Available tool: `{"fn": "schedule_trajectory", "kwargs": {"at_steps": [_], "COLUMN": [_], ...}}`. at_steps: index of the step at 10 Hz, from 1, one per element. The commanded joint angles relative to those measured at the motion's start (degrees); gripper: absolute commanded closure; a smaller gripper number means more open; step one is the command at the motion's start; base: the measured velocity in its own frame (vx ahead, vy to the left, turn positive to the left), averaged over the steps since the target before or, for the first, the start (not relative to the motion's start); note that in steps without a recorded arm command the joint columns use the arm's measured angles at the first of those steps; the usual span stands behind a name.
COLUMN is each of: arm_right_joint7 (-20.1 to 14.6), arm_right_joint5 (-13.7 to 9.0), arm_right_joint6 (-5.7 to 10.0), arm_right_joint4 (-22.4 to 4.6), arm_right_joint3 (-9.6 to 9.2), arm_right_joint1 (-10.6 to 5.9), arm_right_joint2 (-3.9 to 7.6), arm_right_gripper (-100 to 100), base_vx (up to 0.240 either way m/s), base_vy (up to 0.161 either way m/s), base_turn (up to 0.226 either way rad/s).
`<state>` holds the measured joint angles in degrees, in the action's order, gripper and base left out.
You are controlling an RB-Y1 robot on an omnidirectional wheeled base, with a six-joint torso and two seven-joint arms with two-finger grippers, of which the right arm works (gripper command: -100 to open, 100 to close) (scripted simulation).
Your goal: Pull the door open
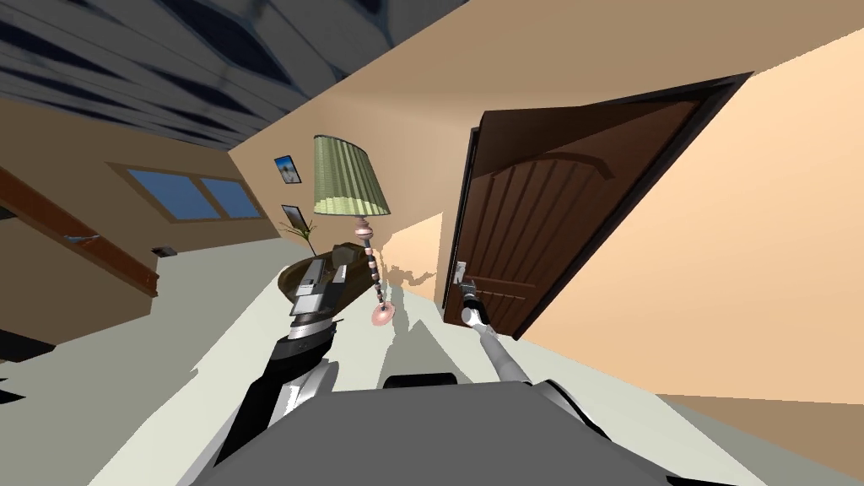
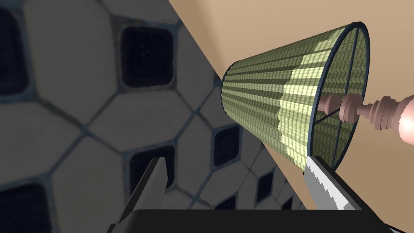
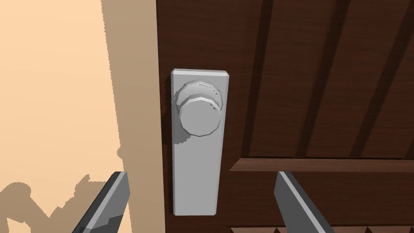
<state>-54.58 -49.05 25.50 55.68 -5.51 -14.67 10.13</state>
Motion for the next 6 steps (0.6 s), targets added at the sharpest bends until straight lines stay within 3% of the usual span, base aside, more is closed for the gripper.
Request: {"fn": "schedule_trajectory", "kwargs": {"at_steps": [1,2,4,6], "arm_right_joint7": [-1.7,-2.3,-5.0,-6.32], "arm_right_joint5": [-0.36,-0.49,-1.06,-1.33], "arm_right_joint6": [0.29,0.39,0.85,1.07], "arm_right_joint4": [-0.31,-0.42,-0.93,-1.17], "arm_right_joint3": [0.41,0.55,1.21,1.52], "arm_right_joint1": [0.61,0.83,1.81,2.28], "arm_right_joint2": [2.0,2.71,5.9,7.45], "arm_right_gripper": [-100,-100,-100,-100], "base_vx": [0.105,0.202,0.199,0.135], "base_vy": [0.023,0.033,0.035,0.016], "base_turn": [0.169,0.138,0.182,0.111]}}
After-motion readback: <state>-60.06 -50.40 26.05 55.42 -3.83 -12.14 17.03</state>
